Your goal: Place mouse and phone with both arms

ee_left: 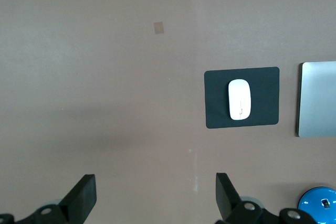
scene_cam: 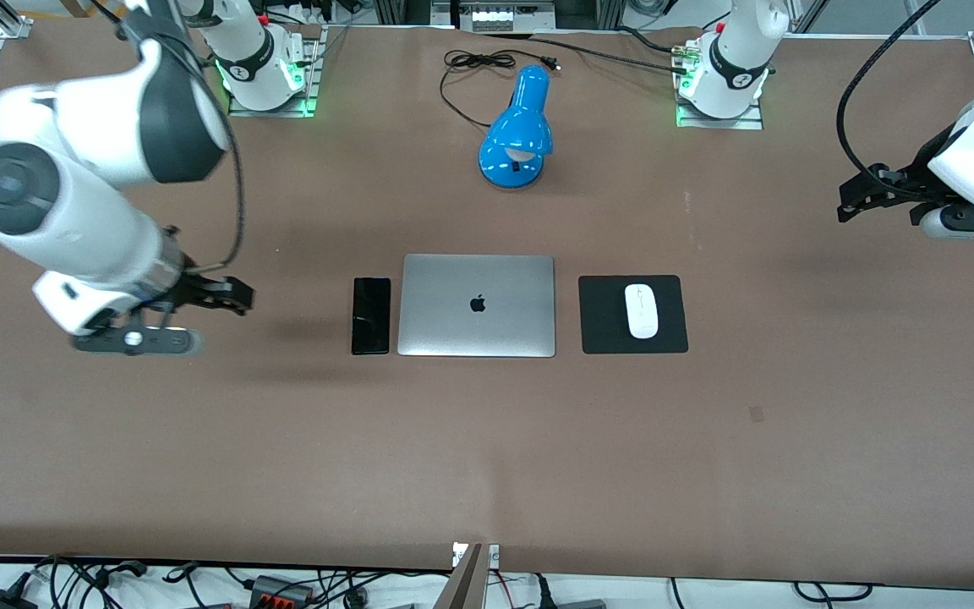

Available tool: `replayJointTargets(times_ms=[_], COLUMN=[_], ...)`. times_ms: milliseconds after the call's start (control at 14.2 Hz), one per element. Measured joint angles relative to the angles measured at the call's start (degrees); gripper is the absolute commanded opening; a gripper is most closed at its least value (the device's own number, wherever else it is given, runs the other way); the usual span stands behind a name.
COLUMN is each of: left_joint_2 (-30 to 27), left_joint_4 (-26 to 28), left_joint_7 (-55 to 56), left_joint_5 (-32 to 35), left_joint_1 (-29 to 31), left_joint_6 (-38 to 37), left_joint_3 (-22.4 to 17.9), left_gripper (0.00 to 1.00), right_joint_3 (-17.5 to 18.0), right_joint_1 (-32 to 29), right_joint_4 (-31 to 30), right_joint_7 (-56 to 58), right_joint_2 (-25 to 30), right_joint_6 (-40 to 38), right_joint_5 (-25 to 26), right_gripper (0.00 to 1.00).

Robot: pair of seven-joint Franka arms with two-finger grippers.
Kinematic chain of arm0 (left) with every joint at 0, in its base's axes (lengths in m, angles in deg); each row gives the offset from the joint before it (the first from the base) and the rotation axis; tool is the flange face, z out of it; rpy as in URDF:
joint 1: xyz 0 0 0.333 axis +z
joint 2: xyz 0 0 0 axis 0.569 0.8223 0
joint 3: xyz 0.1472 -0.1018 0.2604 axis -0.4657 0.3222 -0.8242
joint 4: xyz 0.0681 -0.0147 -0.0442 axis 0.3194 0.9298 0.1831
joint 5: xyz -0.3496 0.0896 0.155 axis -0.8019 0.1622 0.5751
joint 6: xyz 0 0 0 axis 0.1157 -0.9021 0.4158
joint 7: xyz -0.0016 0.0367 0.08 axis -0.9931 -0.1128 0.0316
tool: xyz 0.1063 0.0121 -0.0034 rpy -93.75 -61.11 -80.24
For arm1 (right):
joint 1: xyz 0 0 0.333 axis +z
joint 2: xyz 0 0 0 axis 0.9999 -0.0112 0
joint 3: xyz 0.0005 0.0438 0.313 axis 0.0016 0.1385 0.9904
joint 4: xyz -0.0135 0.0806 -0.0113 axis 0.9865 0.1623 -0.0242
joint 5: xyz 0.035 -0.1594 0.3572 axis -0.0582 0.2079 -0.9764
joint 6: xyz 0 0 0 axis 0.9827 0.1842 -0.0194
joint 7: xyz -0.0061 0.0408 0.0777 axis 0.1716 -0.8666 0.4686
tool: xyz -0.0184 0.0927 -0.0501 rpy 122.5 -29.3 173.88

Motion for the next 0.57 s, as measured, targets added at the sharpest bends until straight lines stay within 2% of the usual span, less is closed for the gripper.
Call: replayJointTargets(times_ms=[212,424,565], left_joint_2=[0.00,0.00,0.00], left_joint_4=[0.00,-0.01,-0.01], left_joint_7=[0.00,0.00,0.00], left_joint_5=[0.00,0.00,0.00], left_joint_1=[0.02,0.11,0.13], left_joint_6=[0.00,-0.01,-0.01], left_joint_3=[-0.01,-0.10,-0.11], left_gripper=[1.00,1.00,1.00], right_joint_3=[-0.03,6.35,8.19], right_joint_1=[-5.01,-14.96,-18.63], right_joint_4=[2.55,2.86,2.76], right_joint_7=[2.95,7.29,9.04], right_joint_2=[1.21,3.53,4.40], right_joint_6=[-0.95,-1.14,-1.28], right_joint_5=[-0.07,-0.11,-0.14], right_gripper=[1.00,1.00,1.00])
